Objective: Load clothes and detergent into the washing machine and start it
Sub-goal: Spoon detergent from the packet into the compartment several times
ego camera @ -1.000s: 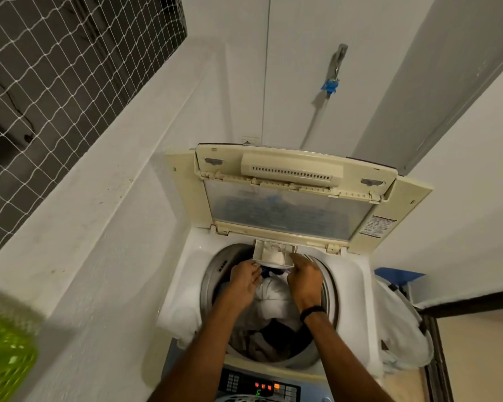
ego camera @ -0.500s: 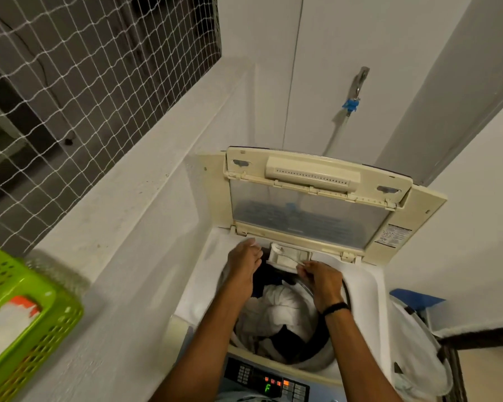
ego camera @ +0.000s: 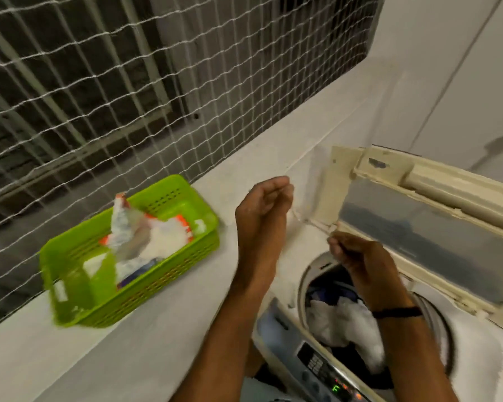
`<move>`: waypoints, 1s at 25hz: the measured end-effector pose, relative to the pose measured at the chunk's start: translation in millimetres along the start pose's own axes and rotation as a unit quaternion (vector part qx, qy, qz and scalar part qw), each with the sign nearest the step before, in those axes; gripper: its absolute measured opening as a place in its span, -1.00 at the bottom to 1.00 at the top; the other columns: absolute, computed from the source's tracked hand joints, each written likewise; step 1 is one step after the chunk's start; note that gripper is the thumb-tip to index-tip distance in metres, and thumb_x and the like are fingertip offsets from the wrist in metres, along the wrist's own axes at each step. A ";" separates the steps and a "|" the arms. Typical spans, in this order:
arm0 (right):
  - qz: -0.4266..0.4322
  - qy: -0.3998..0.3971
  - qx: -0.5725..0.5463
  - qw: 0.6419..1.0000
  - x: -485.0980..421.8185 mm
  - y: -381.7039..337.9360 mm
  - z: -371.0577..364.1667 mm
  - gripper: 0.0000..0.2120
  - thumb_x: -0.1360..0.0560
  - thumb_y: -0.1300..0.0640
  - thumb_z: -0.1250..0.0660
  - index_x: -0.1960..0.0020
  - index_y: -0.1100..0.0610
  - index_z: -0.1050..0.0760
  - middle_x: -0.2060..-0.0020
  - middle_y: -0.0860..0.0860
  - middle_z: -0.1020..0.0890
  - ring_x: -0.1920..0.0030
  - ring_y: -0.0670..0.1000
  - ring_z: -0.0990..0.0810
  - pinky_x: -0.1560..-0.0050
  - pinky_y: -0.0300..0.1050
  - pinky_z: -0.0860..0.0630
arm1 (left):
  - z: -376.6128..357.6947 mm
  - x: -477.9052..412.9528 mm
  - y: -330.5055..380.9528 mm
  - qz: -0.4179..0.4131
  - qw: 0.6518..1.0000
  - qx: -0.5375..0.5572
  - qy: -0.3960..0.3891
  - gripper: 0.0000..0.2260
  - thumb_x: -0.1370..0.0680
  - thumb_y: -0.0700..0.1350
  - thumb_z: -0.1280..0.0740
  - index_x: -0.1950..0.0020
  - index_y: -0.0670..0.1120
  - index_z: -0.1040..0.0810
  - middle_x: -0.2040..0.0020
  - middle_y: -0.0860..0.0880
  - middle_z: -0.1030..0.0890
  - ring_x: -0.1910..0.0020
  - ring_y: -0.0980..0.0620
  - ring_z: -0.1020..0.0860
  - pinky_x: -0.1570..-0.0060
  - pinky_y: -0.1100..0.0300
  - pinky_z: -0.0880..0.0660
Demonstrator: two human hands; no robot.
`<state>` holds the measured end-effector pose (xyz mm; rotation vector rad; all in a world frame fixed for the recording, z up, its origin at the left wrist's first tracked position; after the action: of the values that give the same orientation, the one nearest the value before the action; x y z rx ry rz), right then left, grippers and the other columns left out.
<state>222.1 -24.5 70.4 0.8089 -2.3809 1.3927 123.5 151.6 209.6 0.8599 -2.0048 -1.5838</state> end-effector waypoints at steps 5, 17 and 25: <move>-0.049 -0.128 0.024 0.990 32.8 2.7 -106.4 -0.71 -0.52 0.38 -0.19 0.16 0.30 -0.69 0.24 0.16 -0.70 0.19 0.02 -0.71 0.14 -0.28 -0.63 | 100.5 18.5 87.6 -0.132 0.984 -0.023 0.121 -0.86 -0.54 -0.28 -0.38 -0.08 -0.15 -0.63 -0.05 -0.17 -0.69 -0.03 -0.02 -0.64 -0.07 0.21 -0.54; 0.437 -0.199 0.697 0.533 64.6 26.6 -322.8 -0.79 -0.41 0.17 -0.29 0.12 0.07 -0.70 0.07 0.10 -0.68 0.00 0.27 -0.59 0.00 -0.01 -0.44 | 254.6 39.4 90.6 -0.030 0.905 -0.345 0.249 -0.80 -0.54 -0.06 -0.34 0.15 0.25 -0.65 0.14 0.28 -0.69 0.15 0.31 -0.61 0.05 0.22 -0.50; 0.348 -0.201 0.797 0.451 35.7 49.9 -344.7 -0.78 -0.43 0.17 -0.31 -0.04 0.18 -0.63 0.01 0.15 -0.63 -0.08 0.25 -0.58 0.04 -0.10 -0.43 | 242.7 29.3 55.7 0.120 0.838 -0.509 0.156 -0.79 -0.59 -0.11 -0.29 -0.07 0.12 -0.69 -0.11 0.06 -0.68 -0.07 -0.07 -0.62 -0.03 0.14 -0.53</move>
<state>147.1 280.2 225.6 0.2057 -0.5377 4.1365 -72.6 307.5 202.9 0.3601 -0.7629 -1.8532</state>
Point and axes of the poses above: each hand's wrist, its own x-axis away from the middle knuckle, its own z-axis out of the back of the hand, y = z × x, the point moved 7 cm from there along -x, towards the middle knuckle
